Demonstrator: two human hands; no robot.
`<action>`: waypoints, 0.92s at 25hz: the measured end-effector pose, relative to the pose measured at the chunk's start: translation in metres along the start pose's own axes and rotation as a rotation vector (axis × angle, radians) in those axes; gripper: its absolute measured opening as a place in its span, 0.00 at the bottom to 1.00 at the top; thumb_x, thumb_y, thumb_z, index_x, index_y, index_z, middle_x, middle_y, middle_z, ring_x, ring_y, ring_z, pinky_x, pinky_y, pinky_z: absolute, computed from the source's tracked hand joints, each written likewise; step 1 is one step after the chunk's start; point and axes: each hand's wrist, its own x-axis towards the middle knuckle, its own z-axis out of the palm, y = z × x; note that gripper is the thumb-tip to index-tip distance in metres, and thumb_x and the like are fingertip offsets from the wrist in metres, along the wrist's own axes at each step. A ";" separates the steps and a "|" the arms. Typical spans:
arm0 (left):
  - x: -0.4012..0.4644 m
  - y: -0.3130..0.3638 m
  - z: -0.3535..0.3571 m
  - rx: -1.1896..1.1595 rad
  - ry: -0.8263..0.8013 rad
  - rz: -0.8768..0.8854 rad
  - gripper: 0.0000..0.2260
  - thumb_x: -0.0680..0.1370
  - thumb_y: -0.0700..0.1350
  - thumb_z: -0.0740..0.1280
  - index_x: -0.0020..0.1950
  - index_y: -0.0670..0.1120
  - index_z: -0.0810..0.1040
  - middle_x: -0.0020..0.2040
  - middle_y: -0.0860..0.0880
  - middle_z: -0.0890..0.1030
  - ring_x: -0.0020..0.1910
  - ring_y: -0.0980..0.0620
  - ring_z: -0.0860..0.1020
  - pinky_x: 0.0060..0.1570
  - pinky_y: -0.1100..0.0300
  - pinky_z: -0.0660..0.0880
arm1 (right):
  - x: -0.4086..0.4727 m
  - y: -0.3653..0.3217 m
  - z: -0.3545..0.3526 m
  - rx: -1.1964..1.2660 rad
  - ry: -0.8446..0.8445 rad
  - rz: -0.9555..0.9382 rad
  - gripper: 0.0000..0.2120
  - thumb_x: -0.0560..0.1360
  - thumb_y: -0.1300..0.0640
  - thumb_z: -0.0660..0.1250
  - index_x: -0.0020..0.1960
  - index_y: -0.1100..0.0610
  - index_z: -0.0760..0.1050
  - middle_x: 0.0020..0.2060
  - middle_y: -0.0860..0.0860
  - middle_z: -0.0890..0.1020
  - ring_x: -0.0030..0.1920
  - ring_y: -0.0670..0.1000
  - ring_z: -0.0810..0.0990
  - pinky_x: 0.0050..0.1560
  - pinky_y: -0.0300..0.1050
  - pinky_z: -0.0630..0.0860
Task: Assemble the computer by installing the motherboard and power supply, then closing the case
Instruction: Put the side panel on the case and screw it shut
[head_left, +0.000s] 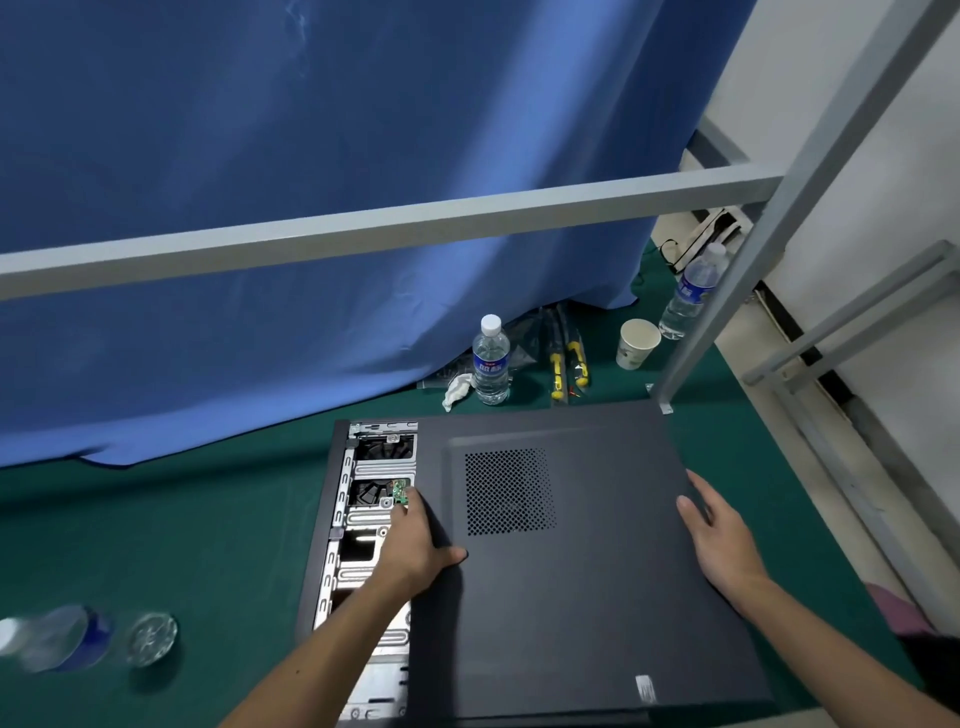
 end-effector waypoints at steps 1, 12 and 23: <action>0.000 -0.001 0.002 0.014 0.006 0.004 0.52 0.70 0.49 0.79 0.80 0.40 0.46 0.73 0.38 0.62 0.71 0.39 0.68 0.68 0.52 0.66 | 0.001 0.002 0.000 0.001 0.000 -0.001 0.23 0.83 0.55 0.60 0.77 0.51 0.63 0.72 0.51 0.71 0.72 0.53 0.68 0.74 0.55 0.64; -0.009 0.033 0.045 0.059 0.051 0.091 0.50 0.74 0.53 0.74 0.81 0.41 0.42 0.74 0.41 0.60 0.73 0.43 0.64 0.71 0.56 0.62 | 0.011 0.034 -0.044 -0.006 0.076 0.049 0.22 0.82 0.54 0.61 0.76 0.48 0.65 0.71 0.52 0.72 0.73 0.55 0.67 0.70 0.49 0.65; -0.004 0.028 0.044 0.104 0.080 0.065 0.49 0.73 0.54 0.76 0.81 0.43 0.46 0.74 0.42 0.62 0.72 0.43 0.66 0.71 0.52 0.65 | 0.011 0.034 -0.040 0.006 0.069 0.029 0.22 0.83 0.54 0.60 0.76 0.46 0.64 0.69 0.47 0.72 0.70 0.50 0.69 0.69 0.46 0.64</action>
